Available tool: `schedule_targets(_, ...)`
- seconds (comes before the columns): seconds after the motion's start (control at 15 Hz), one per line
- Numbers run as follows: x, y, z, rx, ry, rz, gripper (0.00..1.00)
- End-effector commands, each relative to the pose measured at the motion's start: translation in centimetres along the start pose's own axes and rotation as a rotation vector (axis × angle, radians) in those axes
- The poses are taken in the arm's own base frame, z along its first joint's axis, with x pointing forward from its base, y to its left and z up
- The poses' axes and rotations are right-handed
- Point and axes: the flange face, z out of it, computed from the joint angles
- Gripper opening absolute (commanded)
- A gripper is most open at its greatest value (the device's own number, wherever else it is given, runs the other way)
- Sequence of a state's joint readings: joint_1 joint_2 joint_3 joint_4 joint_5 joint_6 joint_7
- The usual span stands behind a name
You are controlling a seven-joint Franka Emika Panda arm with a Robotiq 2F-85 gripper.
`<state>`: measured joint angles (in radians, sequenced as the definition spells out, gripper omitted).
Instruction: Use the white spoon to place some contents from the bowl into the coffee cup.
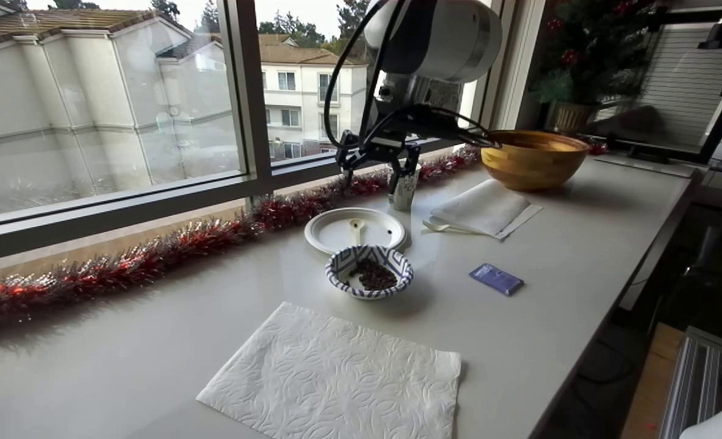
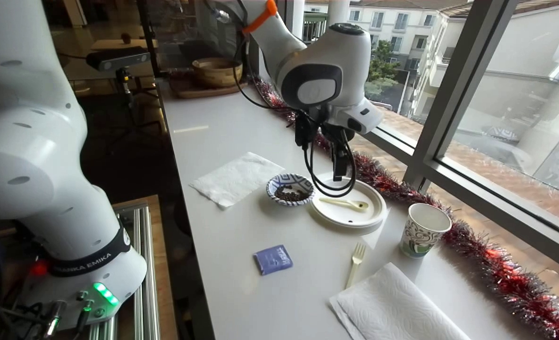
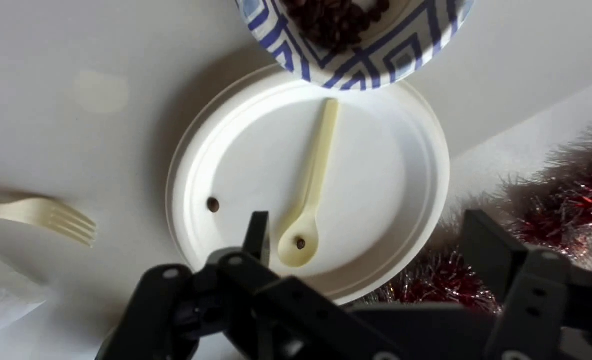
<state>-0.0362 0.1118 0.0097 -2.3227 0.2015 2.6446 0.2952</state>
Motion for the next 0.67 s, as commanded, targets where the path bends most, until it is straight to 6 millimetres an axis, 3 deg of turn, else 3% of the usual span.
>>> schedule_targets(0.0, -3.2, 0.4, -6.0, -0.072, 0.006, -0.115, 1.00)
schedule_targets(0.2, -4.0, 0.2, -8.8, -0.082, 0.037, -0.238, 1.00)
schedule_targets(0.27, -2.4, -0.2, -7.2, -0.073, 0.022, -0.166, 1.00)
schedule_targets(0.4, -2.6, -0.2, -8.0, -0.067, 0.035, -0.173, 1.00)
schedule_targets(0.6, -2.6, -0.1, -7.2, -0.073, 0.021, -0.172, 1.00)
